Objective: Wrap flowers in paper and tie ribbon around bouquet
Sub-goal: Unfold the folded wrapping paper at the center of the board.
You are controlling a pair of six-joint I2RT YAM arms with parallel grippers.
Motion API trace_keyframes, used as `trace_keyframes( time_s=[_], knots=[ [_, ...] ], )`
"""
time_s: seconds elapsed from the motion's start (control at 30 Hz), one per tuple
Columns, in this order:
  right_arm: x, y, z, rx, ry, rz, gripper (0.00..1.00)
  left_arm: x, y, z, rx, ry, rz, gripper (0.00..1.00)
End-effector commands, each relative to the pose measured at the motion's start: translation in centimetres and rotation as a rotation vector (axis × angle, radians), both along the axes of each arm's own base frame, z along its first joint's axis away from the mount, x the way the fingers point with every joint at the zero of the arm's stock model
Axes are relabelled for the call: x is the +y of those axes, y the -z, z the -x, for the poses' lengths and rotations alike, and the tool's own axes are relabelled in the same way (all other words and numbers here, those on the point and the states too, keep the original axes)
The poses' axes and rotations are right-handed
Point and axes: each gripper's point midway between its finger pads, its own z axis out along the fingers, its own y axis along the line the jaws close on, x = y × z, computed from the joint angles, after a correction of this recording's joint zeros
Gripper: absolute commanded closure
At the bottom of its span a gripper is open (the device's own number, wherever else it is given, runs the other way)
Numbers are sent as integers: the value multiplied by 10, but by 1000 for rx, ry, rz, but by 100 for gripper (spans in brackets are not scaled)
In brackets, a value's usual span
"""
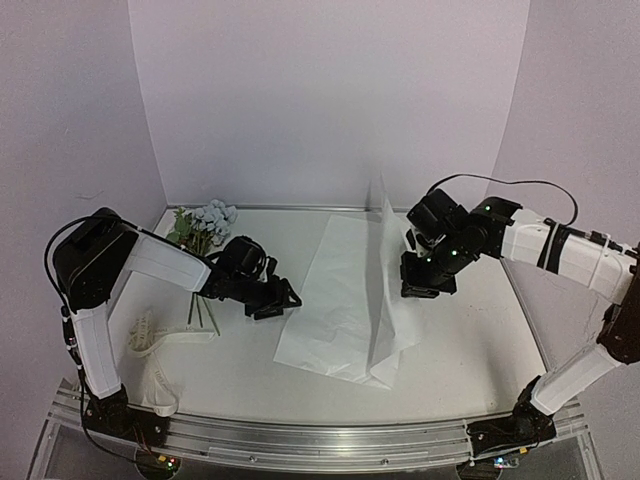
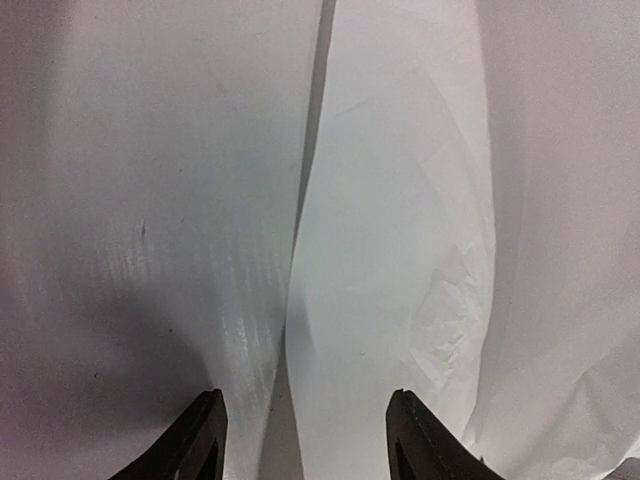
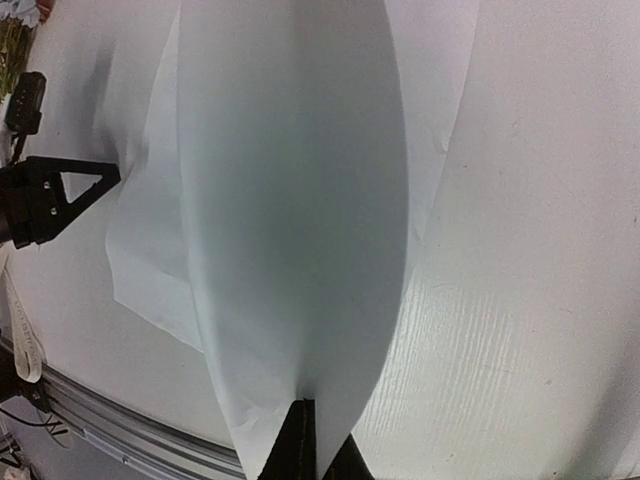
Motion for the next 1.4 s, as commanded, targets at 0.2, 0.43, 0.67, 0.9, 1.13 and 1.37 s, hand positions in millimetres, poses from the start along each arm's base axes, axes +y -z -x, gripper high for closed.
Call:
trace_keyframes(
  time_s=[0.2, 0.43, 0.67, 0.9, 1.13, 1.37],
  knots=[
    [-8, 0, -1, -43, 3, 35, 100, -1, 18, 52, 96, 79, -66, 46],
    [-8, 1, -2, -49, 0, 39, 100, -6, 19, 66, 136, 79, -22, 54],
    [-31, 2, 1, -82, 42, 109, 100, 1, 18, 59, 135, 23, -39, 100],
    [-102, 37, 45, -23, 110, 309, 100, 59, 7, 26, 33, -53, -225, 100],
    [-146, 81, 80, 49, 245, 392, 100, 77, -6, 6, -34, -56, -335, 100],
    [-140, 110, 91, 54, 323, 358, 100, 88, -8, -16, -57, -77, -372, 100]
  ],
)
